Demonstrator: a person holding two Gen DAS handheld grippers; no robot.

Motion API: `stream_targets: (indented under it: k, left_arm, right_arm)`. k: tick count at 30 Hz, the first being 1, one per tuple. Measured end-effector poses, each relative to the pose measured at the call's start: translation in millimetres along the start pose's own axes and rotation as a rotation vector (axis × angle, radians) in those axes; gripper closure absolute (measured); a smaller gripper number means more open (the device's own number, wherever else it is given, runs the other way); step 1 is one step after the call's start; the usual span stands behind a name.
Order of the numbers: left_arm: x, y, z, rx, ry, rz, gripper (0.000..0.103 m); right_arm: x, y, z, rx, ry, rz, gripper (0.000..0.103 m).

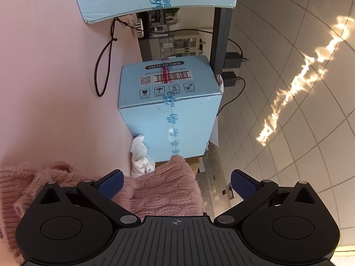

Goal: Fold clothes

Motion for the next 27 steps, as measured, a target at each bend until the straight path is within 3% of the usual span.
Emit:
stream_targets:
  k: [2,7,14,17,20,22,24,27]
  left_arm:
    - [-17.0,-7.7,8.5,0.033,-0.077,0.011,0.0]
    - [-42.6,-20.1,26.3,0.033,-0.152,-0.054,0.0]
    - [-70.4,-32.5,36.9,0.044,-0.198,-0.13,0.0]
    - [-70.1,-39.6,34.3,0.07,-0.179,-0.156,0.0]
    - [-60.1,-46.9,27.9,0.097,-0.115,-0.187,0.0]
    - [-55.4,-52.3,23.7,0.112,-0.081,-0.215,0.0]
    - [-52.0,-57.5,18.4,0.137,-0.05,-0.231,0.0]
    - [-45.7,-58.4,12.0,0.17,-0.008,-0.198,0.0]
  right_arm:
    - [10.3,11.8,-5.3,-0.053,0.052,0.02,0.076]
    - [53.3,39.0,-36.6,-0.163,0.241,0.072,0.076]
    - [118.1,27.9,-81.2,-0.22,0.491,-0.066,0.078]
    - [125.3,28.5,-92.3,-0.254,0.516,-0.092,0.075]
    - [126.2,33.0,-103.1,-0.309,0.532,-0.095,0.064]
    - [124.8,41.1,-113.2,-0.366,0.566,-0.06,0.037]
    - [122.7,50.6,-124.6,-0.432,0.594,-0.025,0.018]
    - [121.1,57.4,-131.3,-0.49,0.58,-0.03,0.015]
Point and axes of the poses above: each gripper's, at about its wrist camera, not at the fingertips, and x roughly the way its jaws point, y to its left, z to its top, the point moved 10 cm from there along x, roughly the way its jaws point, and after that the axes turned 10 degrees about y, right-handed, at the moved point
